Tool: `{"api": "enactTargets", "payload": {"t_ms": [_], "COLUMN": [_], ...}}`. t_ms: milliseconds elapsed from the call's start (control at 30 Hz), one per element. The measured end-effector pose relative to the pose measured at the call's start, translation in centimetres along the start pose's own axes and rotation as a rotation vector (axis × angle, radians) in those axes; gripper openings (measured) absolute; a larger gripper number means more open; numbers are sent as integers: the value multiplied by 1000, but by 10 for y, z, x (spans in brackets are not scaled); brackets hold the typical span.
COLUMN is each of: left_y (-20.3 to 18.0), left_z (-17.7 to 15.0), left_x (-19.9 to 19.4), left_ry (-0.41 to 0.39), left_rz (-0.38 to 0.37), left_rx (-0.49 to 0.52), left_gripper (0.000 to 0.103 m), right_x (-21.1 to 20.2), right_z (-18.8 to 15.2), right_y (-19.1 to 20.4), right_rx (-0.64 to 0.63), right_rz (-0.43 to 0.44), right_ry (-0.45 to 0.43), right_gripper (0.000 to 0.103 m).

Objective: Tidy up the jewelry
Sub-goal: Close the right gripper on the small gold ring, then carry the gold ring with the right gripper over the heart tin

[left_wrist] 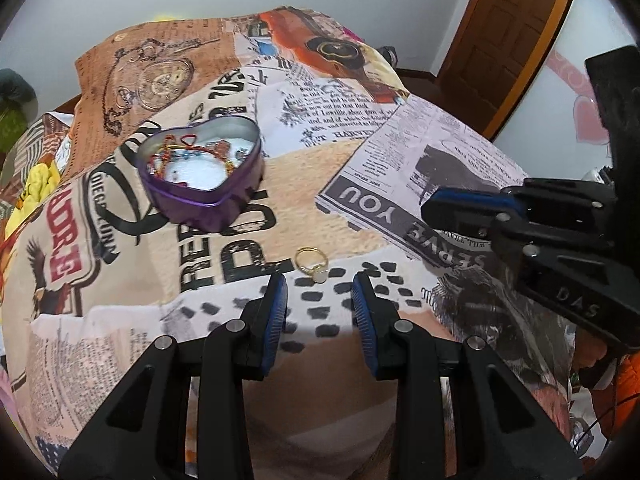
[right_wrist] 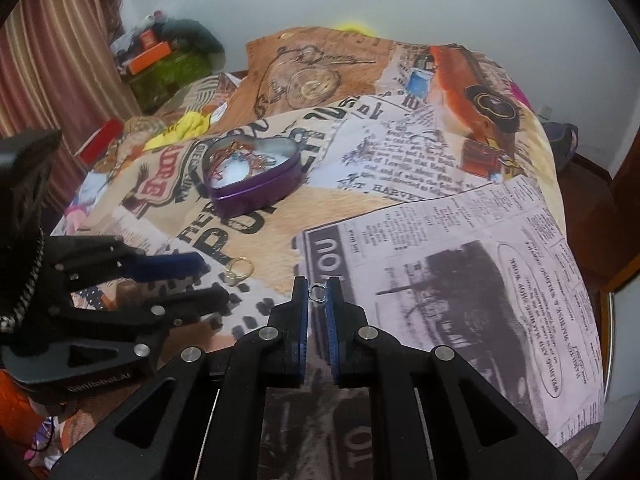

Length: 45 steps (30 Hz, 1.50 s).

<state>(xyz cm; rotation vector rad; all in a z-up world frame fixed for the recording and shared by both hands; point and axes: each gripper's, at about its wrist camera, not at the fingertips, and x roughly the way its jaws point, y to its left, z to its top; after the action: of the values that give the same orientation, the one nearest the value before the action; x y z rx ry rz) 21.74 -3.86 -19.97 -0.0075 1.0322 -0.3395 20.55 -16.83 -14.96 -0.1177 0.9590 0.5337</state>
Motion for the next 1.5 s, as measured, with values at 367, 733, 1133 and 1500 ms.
{"api": "enactTargets", "payload": {"t_ms": [367,733,1133,1500], "left_y": [-2,-3,24,54], "left_z": [4,9,15,23], "left_x": [7,-21,-57,-77], "left_ry": [-16,-104,-189,-261], "left_rz": [27,52,82,114], "left_rx": [-2,6,-51,-100], "left_gripper": [5,5,5,5], "right_x": [1,-15,-39,-32], "right_z": [-3,9,34,54], "right_y": [-8,-2,26,51], "right_rx": [21,18,-7,-53], "right_rz": [16,15,53,78], "right_ry": [-6,-52,-149,-176], "right_gripper": [8,8,8,8]}}
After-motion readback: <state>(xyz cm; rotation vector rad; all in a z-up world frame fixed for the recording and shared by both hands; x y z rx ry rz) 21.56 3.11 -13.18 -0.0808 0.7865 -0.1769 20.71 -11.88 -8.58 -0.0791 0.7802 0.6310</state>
